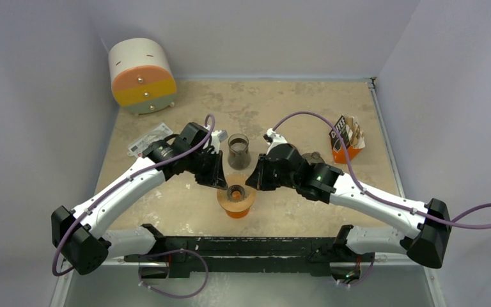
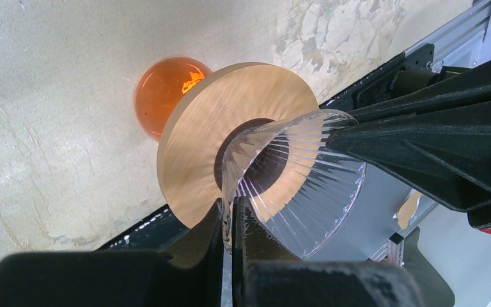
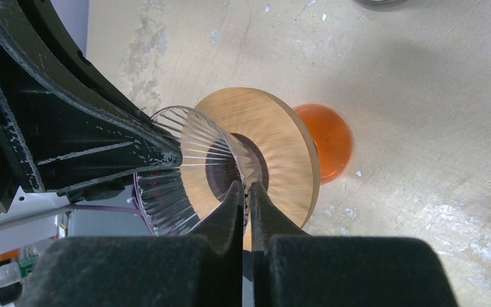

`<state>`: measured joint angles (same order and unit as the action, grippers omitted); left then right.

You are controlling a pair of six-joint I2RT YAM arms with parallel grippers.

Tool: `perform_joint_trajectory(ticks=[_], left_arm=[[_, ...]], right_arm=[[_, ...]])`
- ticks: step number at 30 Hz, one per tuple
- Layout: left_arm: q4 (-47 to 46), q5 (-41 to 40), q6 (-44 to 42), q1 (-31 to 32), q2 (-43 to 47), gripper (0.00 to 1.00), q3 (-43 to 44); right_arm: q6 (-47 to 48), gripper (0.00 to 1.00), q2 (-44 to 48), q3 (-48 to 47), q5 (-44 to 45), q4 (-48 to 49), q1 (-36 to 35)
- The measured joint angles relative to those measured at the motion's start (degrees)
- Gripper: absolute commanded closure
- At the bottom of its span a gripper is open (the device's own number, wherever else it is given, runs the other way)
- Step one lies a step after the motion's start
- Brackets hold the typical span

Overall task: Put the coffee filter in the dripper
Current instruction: Place the coffee dripper in the dripper holder.

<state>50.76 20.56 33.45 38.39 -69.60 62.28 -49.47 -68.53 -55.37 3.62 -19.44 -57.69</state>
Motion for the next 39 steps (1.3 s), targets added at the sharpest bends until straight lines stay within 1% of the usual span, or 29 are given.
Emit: perform_joint_trajectory(ticks=[16,26,31,36,39], left_arm=[[0.15,-0.63,0.11,0.35,-0.15,1.00,0.28],[4.17,-1.55,-0.07,0.96,-2.75,1.00,4.07],[5.51,-1.95,-0.15,1.20,-3.58,1.00,5.20],[7.13,-2.14,-0.37,1.60,-4.46,0.96,6.43],[7.63,-2.14,-1.14,1.81,-4.87,0.94,6.86]], right_arm=[[-0.63,1.00,0.22,0.13,0.46,0.15,-0.17],[-0.39,1.00,-1.64,-4.35,1.31,-5.35,-0.55],[-0.39,0.93,-2.54,-6.01,1.22,-7.56,-0.74],[-0.44,0.91,-2.97,-6.82,0.52,-8.98,-0.83],[-0.46,0.87,-3.15,-7.08,-0.02,-9.53,-0.83]])
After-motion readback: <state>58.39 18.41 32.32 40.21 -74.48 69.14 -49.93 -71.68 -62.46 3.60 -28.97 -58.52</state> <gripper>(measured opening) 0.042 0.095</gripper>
